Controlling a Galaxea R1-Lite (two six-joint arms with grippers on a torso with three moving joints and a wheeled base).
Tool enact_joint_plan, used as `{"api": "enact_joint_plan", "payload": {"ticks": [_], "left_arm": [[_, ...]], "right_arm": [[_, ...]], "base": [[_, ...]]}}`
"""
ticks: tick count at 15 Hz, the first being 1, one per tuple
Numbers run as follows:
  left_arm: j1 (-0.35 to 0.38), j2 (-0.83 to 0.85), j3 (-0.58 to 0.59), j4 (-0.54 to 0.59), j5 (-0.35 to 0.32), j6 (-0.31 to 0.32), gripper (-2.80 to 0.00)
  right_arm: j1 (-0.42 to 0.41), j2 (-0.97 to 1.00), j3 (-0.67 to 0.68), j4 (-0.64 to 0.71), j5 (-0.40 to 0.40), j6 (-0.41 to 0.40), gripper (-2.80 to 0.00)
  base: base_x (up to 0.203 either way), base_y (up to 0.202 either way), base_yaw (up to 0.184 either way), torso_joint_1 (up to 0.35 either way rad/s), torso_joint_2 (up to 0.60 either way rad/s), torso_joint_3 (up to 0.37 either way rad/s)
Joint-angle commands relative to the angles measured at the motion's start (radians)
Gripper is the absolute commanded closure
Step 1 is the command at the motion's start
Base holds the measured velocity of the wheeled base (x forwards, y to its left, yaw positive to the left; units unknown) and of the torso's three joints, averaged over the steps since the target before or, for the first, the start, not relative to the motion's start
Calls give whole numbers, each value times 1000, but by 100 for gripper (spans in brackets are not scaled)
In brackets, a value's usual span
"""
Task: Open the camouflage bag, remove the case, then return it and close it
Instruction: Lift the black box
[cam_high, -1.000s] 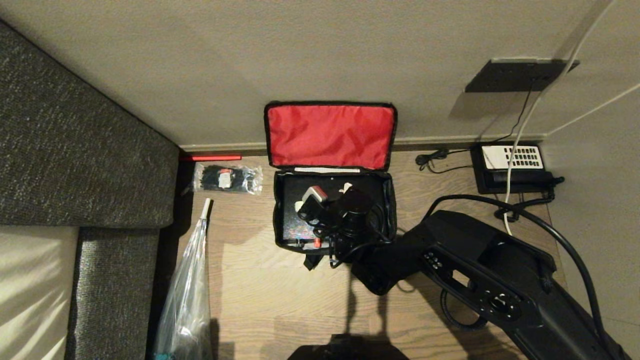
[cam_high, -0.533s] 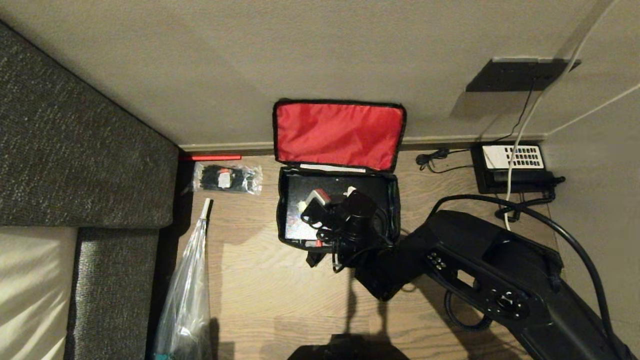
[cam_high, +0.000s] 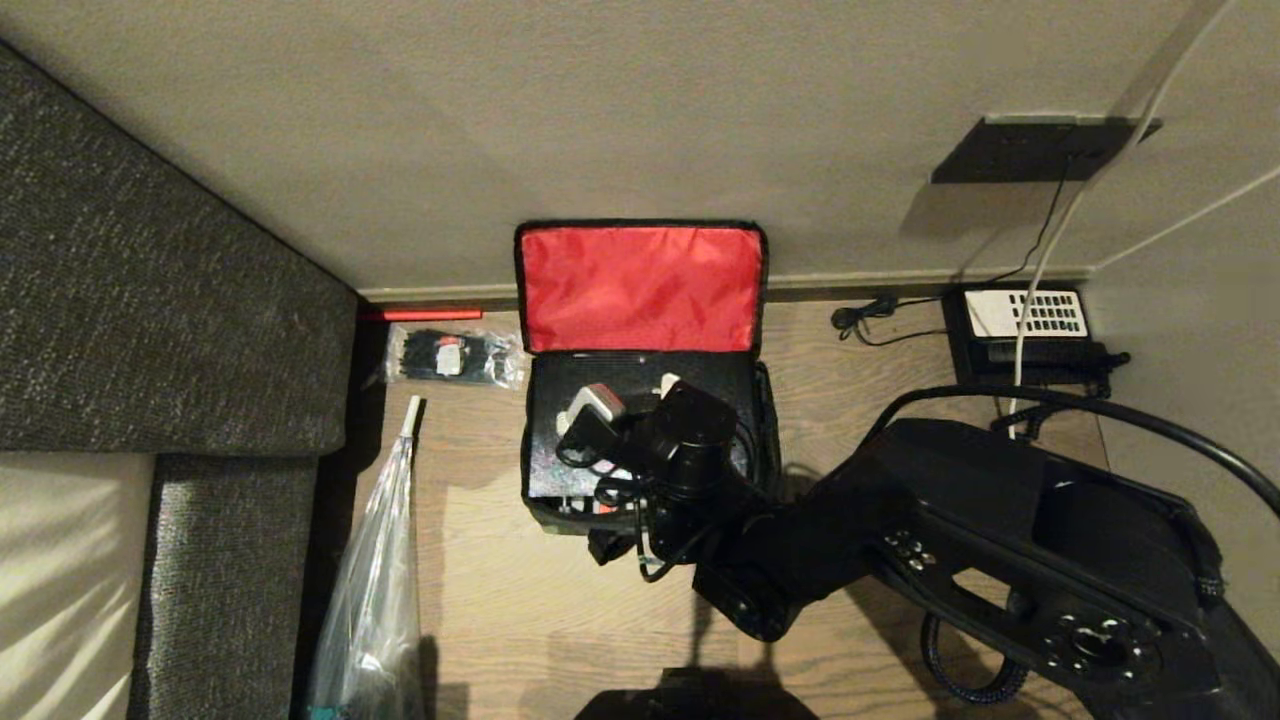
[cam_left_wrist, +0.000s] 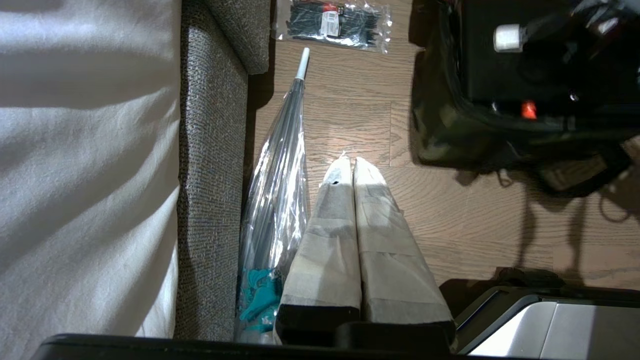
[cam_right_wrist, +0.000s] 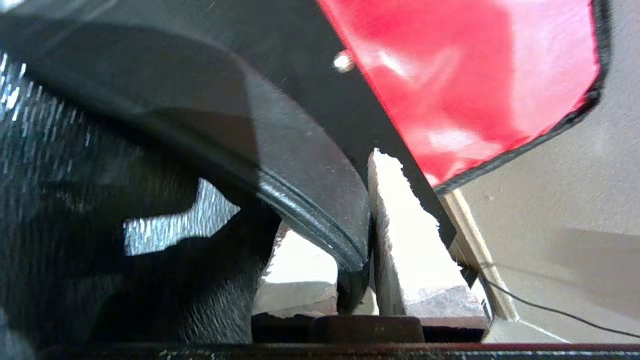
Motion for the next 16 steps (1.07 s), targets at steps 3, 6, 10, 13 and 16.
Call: {"api": "enact_joint_plan", "payload": {"ticks": [3,6,10,13,16], "left_arm": [[0,-2,3,0,0,0,0],[0,-2,3,0,0,0,0],[0,-2,3,0,0,0,0],[0,-2,3,0,0,0,0],[0,-2,3,0,0,0,0]], "right_arm": [[6,-53,-26,6,-3,-1,0],[18,-49,-52,51,2,52,0],[33,-121,-56,125,5,114,0],[45,-205,-48,182,2,145,0],[49,-294,-12,226,-2,143,0]], "base": [[0,0,0,0,0,0],[0,0,0,0,0,0],[0,0,0,0,0,0],[0,0,0,0,0,0],[0,0,0,0,0,0]]}}
